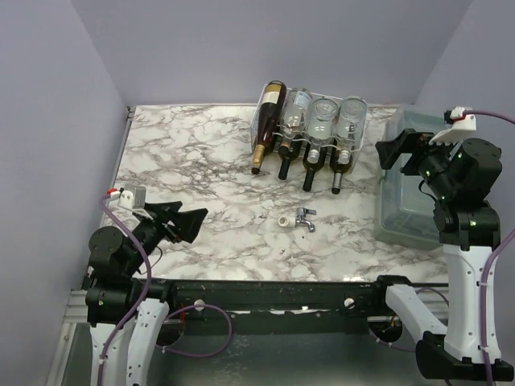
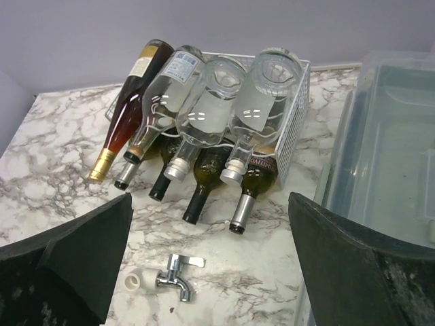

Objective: Take the wine bottle off the wine rack
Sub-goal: Pick up the wine bottle from the wine rack.

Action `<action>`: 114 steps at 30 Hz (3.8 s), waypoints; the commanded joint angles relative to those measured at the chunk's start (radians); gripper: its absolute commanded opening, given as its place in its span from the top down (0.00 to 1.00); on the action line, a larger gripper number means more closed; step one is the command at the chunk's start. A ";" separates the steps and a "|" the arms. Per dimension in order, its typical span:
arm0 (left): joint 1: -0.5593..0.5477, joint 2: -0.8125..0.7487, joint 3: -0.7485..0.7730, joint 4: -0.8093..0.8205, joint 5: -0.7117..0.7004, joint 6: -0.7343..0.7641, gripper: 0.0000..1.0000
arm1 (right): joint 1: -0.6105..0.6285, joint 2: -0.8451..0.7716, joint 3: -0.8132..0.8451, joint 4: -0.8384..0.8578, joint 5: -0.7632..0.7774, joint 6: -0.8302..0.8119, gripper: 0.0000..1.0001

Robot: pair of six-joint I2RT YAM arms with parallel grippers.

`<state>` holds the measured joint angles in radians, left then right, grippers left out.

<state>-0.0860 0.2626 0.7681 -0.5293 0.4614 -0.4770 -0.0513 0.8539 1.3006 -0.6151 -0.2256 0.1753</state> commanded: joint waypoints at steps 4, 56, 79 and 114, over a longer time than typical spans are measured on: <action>0.005 -0.036 -0.086 0.040 0.085 -0.114 0.02 | 0.004 -0.036 -0.080 0.031 -0.077 0.017 0.00; -0.498 1.344 0.666 0.230 -0.514 0.220 0.08 | 0.005 -0.034 -0.527 0.121 -0.674 -0.474 0.00; -0.384 1.639 0.766 0.350 -0.325 0.197 0.34 | 0.005 -0.034 -0.536 0.126 -0.627 -0.480 0.00; -0.354 1.751 0.738 0.422 -0.219 0.107 0.48 | 0.004 -0.032 -0.544 0.135 -0.598 -0.480 0.00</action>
<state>-0.4423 1.9934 1.5028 -0.1257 0.2211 -0.3634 -0.0513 0.8227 0.7689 -0.4725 -0.8455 -0.2901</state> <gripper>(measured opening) 0.519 0.998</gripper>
